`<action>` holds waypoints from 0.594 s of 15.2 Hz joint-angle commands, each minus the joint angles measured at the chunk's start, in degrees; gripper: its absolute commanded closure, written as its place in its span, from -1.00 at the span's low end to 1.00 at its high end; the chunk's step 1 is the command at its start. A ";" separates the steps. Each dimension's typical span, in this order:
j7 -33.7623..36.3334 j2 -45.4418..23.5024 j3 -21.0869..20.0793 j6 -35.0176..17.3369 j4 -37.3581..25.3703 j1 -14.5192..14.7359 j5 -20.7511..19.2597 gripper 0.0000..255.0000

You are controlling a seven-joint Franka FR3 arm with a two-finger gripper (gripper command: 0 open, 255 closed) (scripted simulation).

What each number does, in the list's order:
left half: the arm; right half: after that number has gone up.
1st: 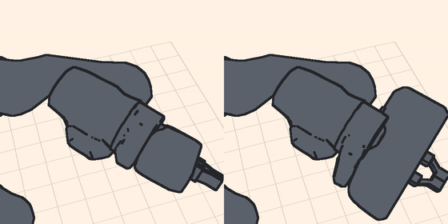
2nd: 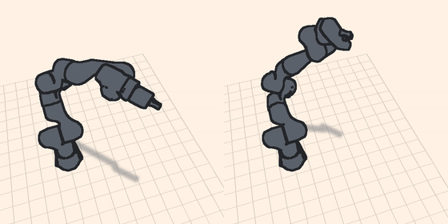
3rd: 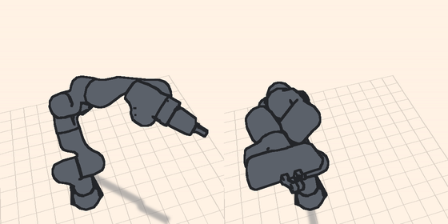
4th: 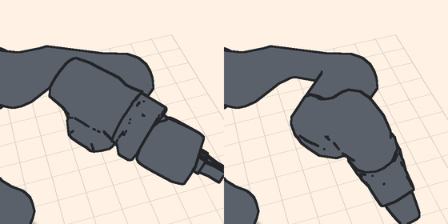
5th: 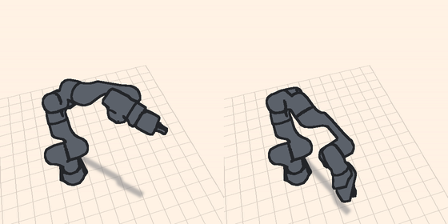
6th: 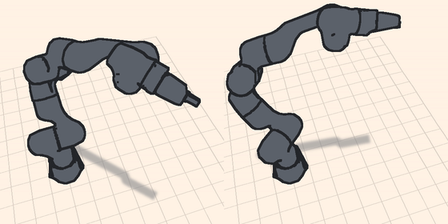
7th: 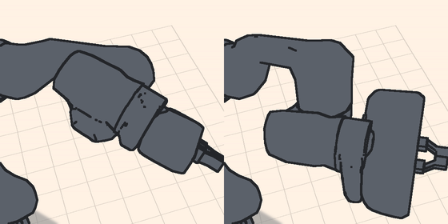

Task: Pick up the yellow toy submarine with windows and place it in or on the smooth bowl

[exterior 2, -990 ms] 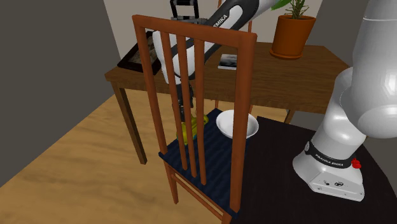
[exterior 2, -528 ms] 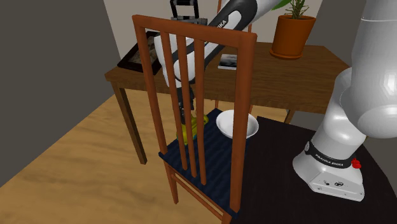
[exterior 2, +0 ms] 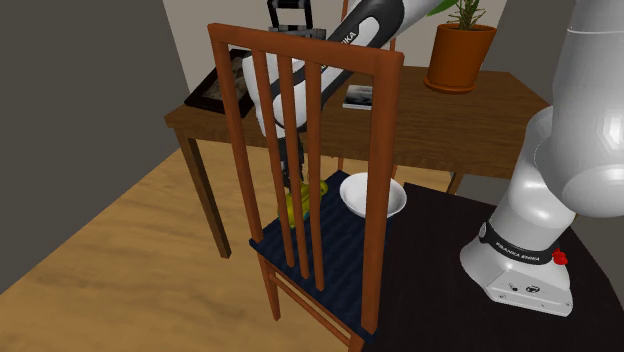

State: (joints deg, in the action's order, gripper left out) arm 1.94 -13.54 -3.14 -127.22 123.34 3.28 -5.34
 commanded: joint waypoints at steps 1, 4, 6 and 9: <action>0.00 0.01 -0.01 -0.01 -0.02 0.01 0.01 1.00; 0.00 0.03 -0.01 -0.01 0.00 0.01 0.01 1.00; -0.17 1.08 -0.06 1.35 -0.32 -0.01 0.17 1.00; -0.40 2.57 -0.11 3.42 -0.92 -0.03 0.39 1.00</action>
State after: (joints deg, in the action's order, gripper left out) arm 1.65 -11.37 -3.25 -124.47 122.74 3.28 -5.01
